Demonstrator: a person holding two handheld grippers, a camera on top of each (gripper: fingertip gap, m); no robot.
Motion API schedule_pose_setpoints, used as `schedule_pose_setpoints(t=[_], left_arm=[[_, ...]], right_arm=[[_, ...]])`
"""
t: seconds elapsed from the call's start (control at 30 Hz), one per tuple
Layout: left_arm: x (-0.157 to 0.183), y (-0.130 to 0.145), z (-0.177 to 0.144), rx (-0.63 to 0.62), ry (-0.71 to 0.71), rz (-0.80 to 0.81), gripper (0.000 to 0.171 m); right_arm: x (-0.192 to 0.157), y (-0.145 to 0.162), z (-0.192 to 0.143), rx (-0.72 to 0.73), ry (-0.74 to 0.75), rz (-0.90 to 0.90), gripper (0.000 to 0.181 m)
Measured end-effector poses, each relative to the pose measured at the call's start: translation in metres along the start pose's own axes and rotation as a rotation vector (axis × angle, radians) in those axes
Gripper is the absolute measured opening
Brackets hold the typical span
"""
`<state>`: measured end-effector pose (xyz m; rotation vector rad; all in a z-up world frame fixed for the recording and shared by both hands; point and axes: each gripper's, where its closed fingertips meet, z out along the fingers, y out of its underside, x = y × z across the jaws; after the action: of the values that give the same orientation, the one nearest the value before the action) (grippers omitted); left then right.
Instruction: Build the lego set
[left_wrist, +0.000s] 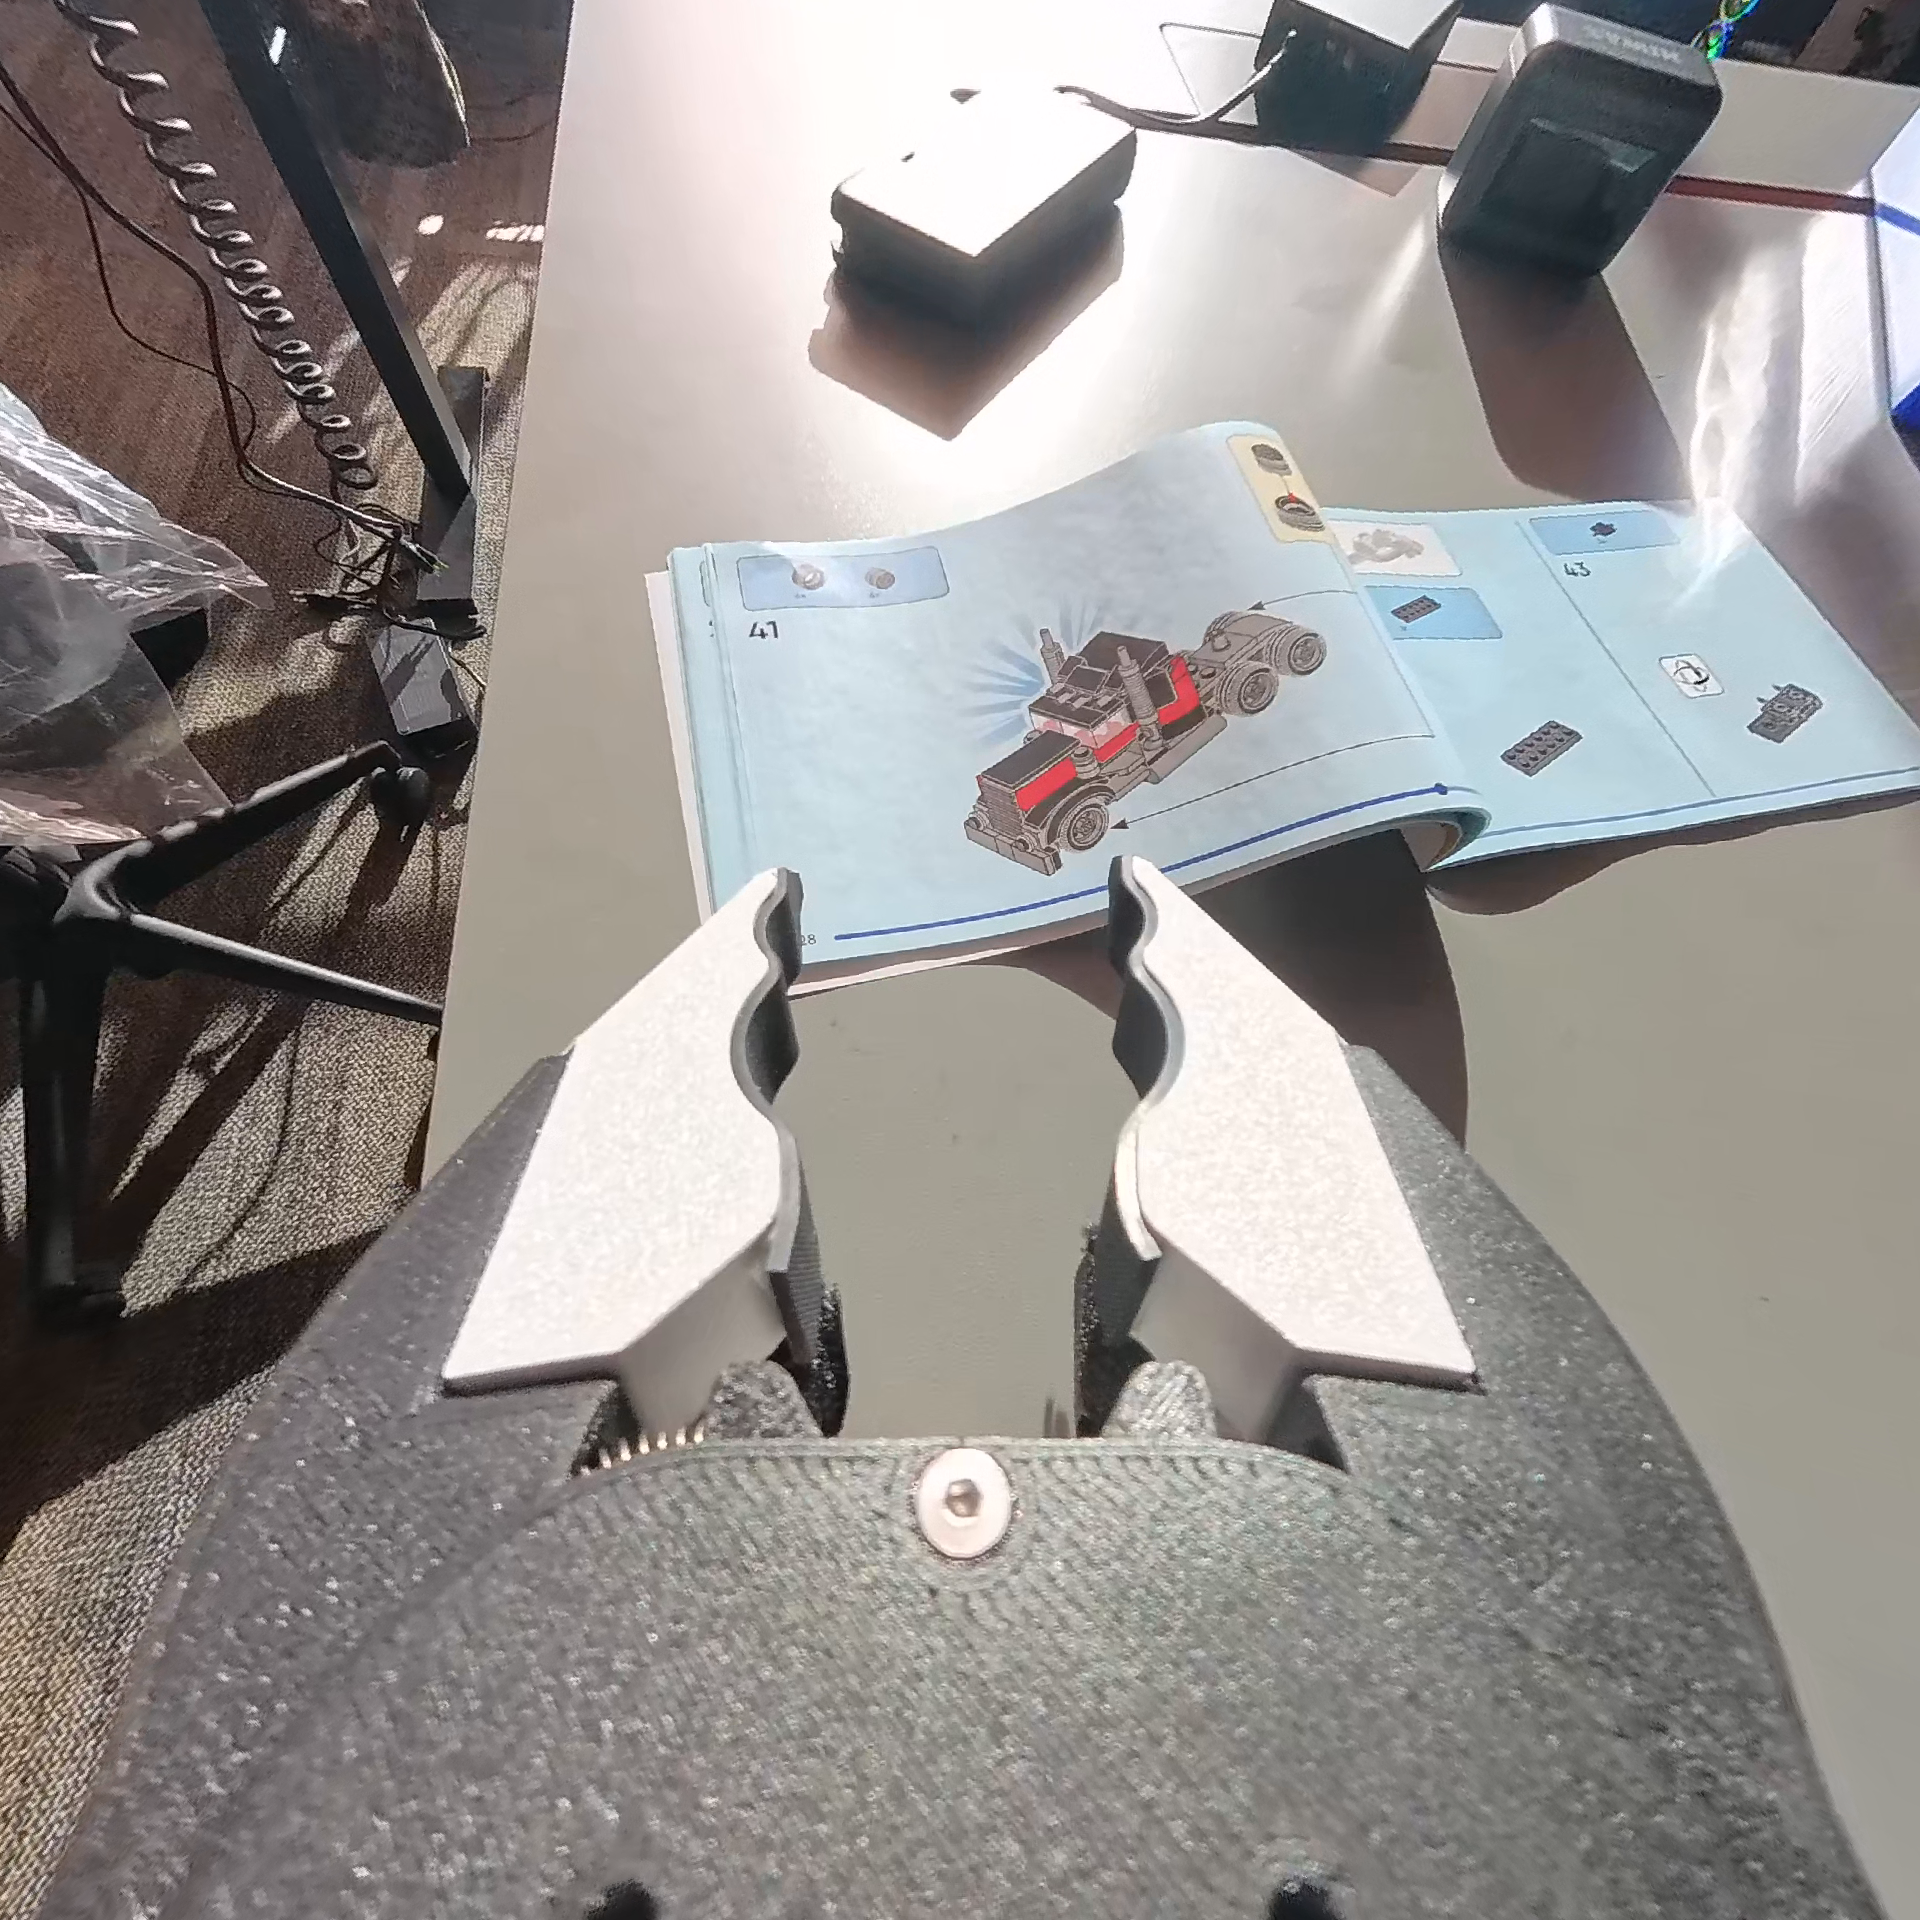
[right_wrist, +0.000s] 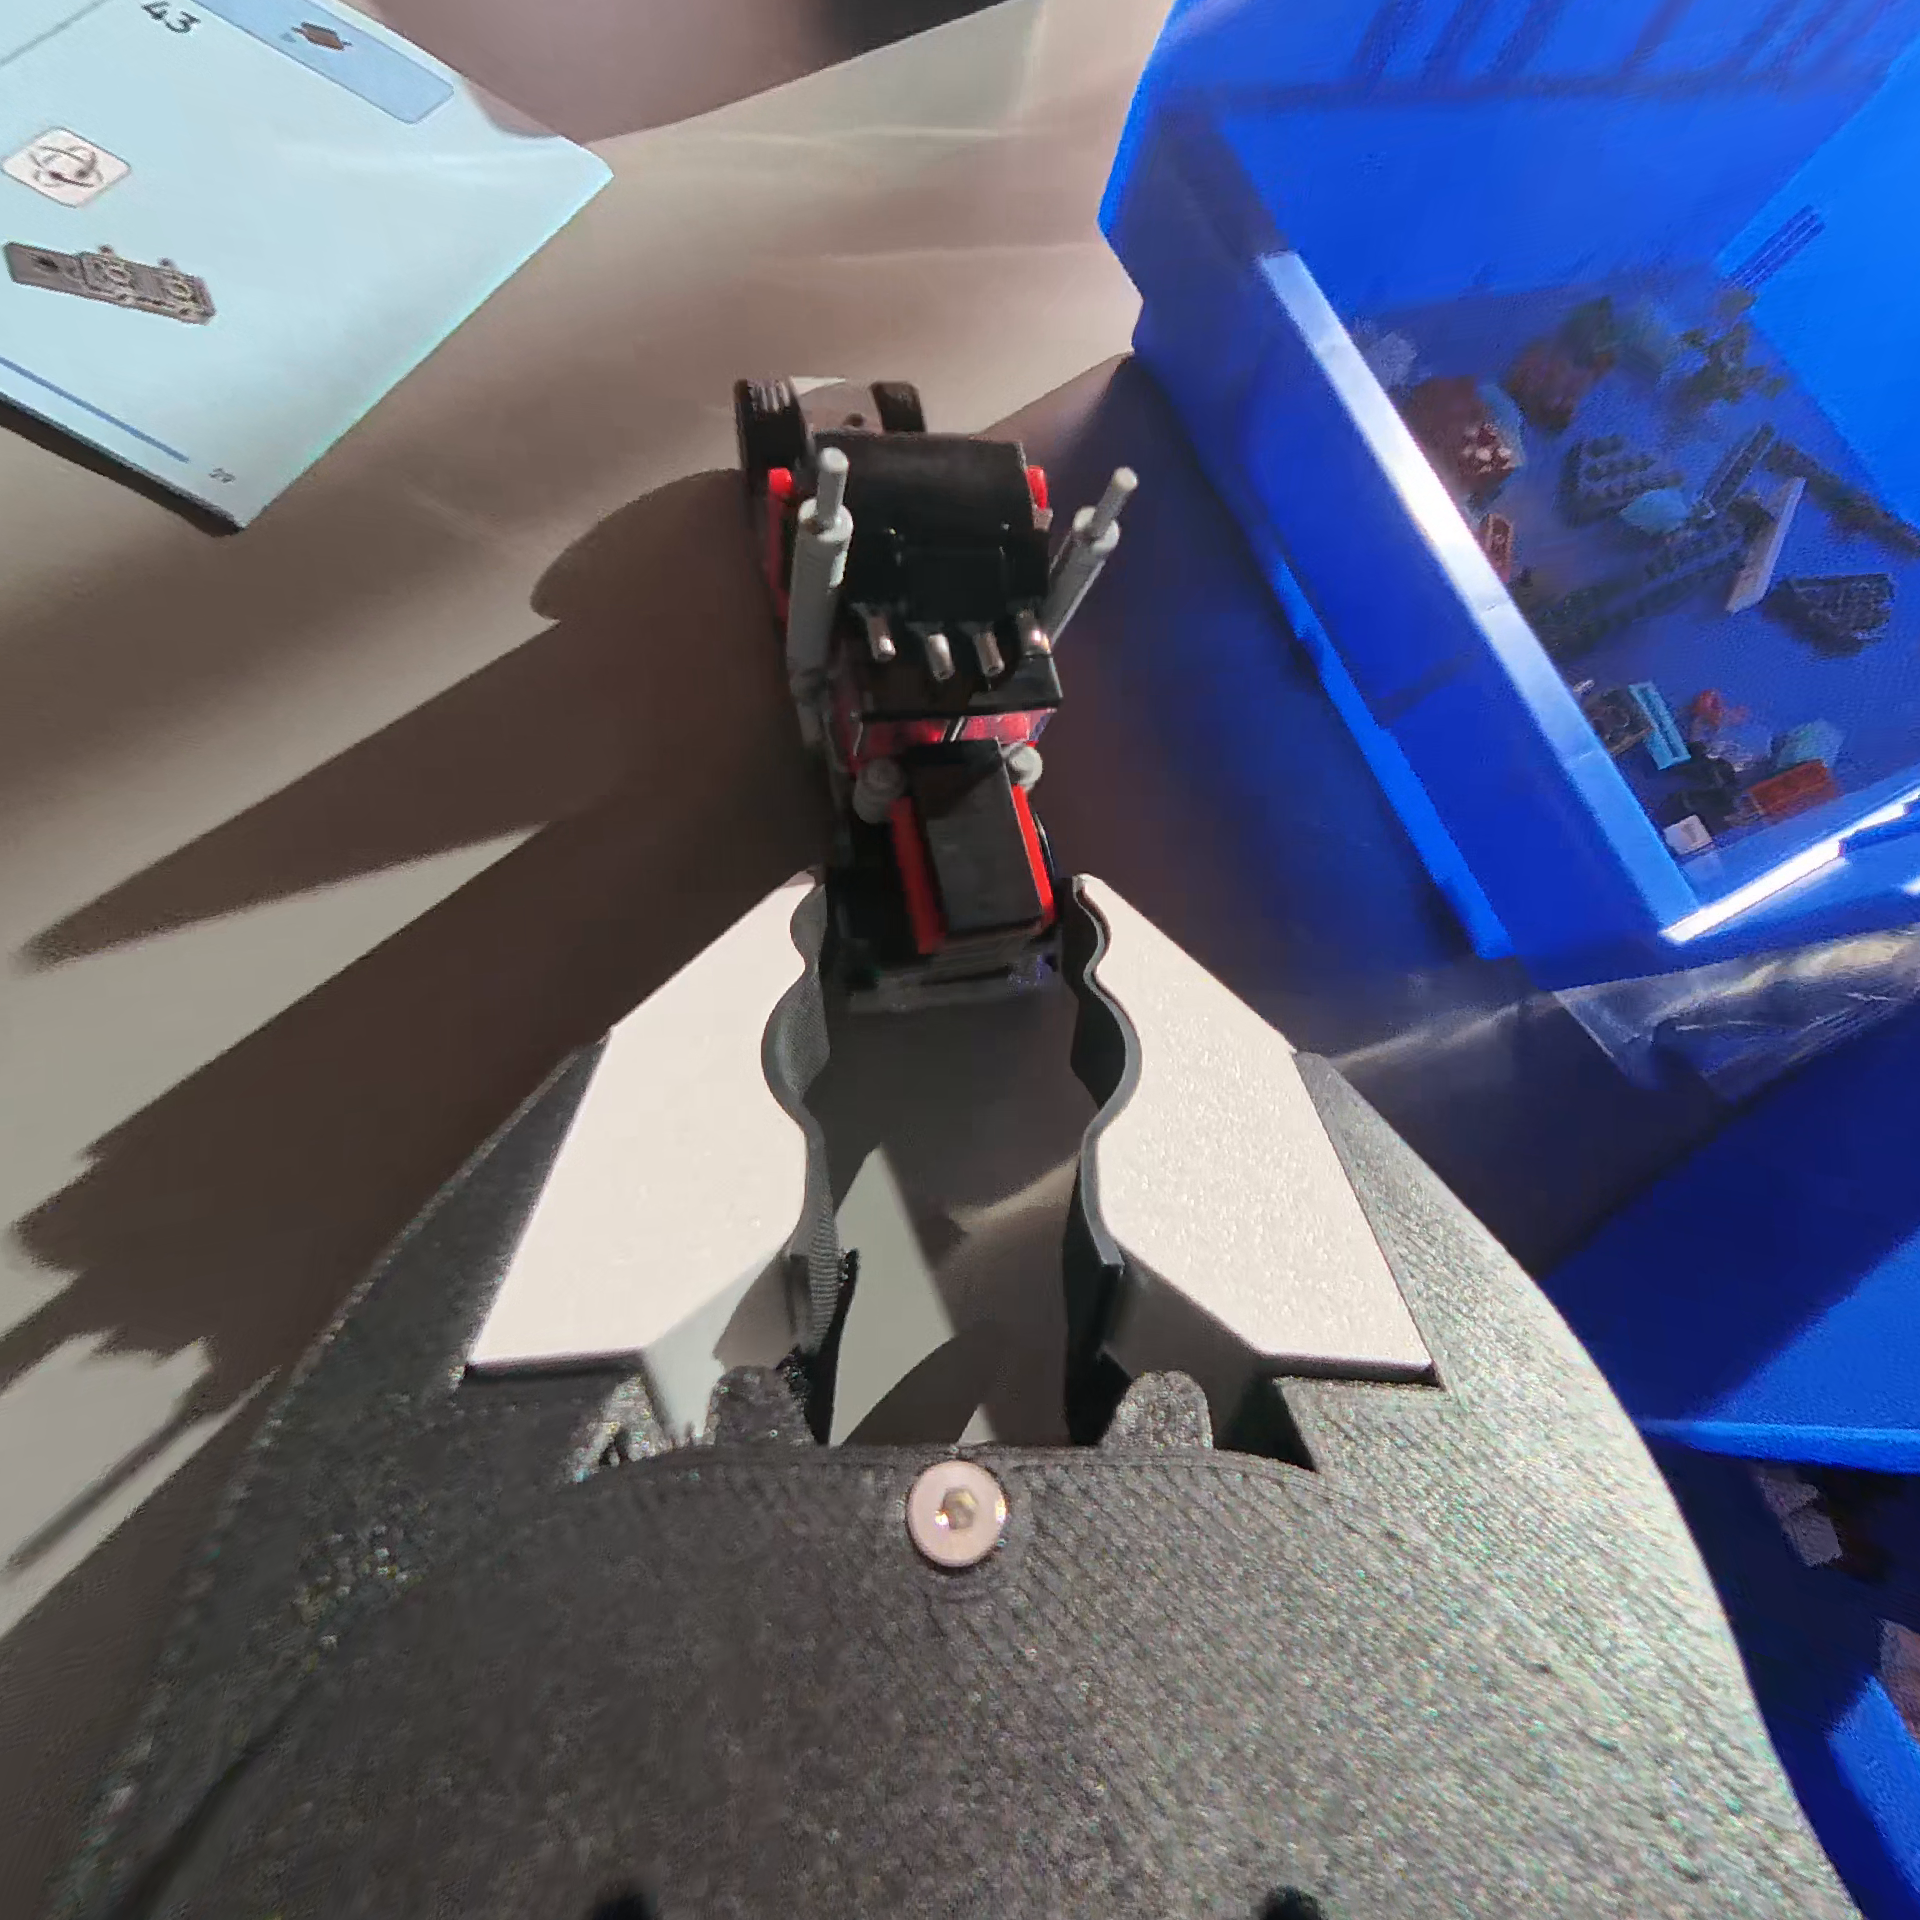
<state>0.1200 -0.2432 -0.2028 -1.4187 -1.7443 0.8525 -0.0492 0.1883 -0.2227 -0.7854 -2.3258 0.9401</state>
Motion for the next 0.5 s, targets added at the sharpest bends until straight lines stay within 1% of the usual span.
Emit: schedule_pose_setpoints(t=[0.1, 0.2, 0.27, 0.37, 0.43, 0.5], left_arm=[[0.0, 0.0, 0.0, 0.001, -0.001, 0.002, 0.061], [0.002, -0.002, -0.001, 0.017, 0.011, 0.009, 0.062], [0.004, -0.005, -0.005, 0.047, 0.025, 0.018, 0.062], [0.011, -0.014, -0.013, 0.126, 0.048, 0.036, 0.064], [0.027, -0.022, -0.019, 0.201, 0.121, -0.004, 0.065], [0.051, -0.027, -0.021, 0.248, 0.214, -0.068, 0.065]], right_arm=[[0.008, -0.003, 0.002, 0.014, 0.014, 0.001, 0.047], [0.008, -0.006, -0.005, 0.059, -0.017, 0.031, 0.049], [0.007, -0.006, -0.013, 0.094, -0.045, 0.067, 0.05], [0.009, -0.004, -0.027, 0.15, -0.09, 0.131, 0.052], [0.013, 0.0, -0.037, 0.176, -0.103, 0.171, 0.052], [0.019, 0.006, -0.045, 0.188, -0.098, 0.193, 0.051]])
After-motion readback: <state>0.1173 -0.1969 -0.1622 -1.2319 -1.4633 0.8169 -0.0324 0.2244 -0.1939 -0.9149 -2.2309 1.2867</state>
